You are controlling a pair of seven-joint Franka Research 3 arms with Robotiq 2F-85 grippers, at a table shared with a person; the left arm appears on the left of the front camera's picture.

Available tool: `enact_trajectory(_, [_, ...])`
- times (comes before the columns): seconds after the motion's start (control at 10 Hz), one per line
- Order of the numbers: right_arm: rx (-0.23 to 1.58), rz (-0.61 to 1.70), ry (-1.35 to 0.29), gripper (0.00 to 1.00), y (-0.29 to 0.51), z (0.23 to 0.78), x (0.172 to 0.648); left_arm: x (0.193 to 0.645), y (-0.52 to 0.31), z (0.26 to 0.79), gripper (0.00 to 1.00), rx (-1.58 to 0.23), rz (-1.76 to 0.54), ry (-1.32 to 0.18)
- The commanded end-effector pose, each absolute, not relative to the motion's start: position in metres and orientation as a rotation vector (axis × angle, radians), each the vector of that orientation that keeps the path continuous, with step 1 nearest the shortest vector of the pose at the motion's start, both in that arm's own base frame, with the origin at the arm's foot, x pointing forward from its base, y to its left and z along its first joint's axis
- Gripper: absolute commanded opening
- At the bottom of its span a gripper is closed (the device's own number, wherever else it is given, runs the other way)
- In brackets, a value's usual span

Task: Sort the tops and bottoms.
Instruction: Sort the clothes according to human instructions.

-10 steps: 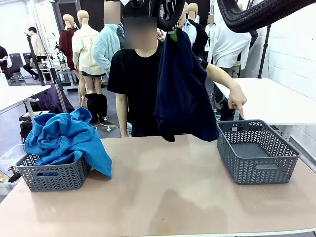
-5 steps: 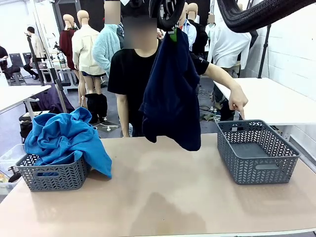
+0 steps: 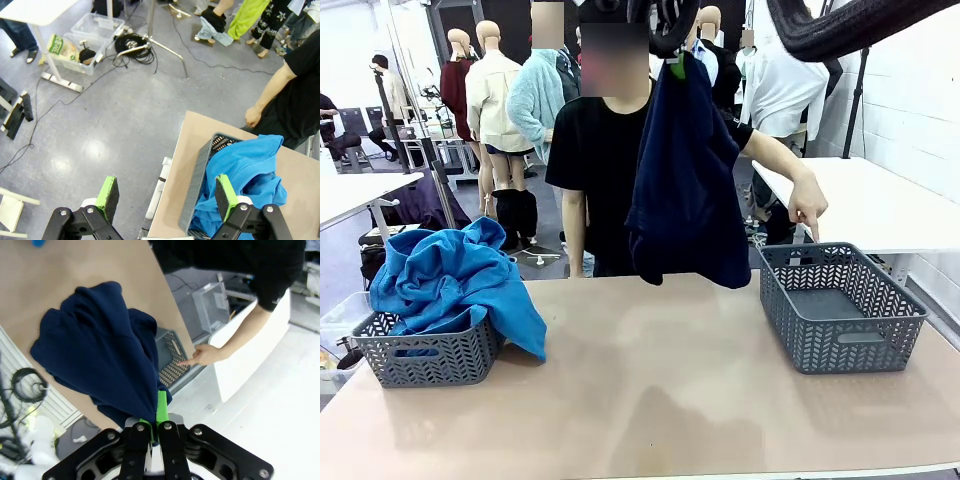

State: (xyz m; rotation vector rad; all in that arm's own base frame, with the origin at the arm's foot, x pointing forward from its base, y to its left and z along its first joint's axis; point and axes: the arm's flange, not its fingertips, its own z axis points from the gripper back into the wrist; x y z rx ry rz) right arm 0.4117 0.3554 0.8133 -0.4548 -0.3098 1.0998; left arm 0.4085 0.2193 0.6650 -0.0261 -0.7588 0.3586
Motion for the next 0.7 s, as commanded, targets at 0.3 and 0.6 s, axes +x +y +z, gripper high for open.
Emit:
enact_trajectory(0.3, [-0.479,0.695,-0.409,0.0,0.242,0.828,0.406,0.408,0.22,0.665,1.0,-0.023,0.357,-0.76])
enact_trajectory(0.6, [-0.372,0.632,-0.417,0.0,0.178,0.806,0.43,0.408,0.22,0.665,1.0,-0.023,0.357,-0.76])
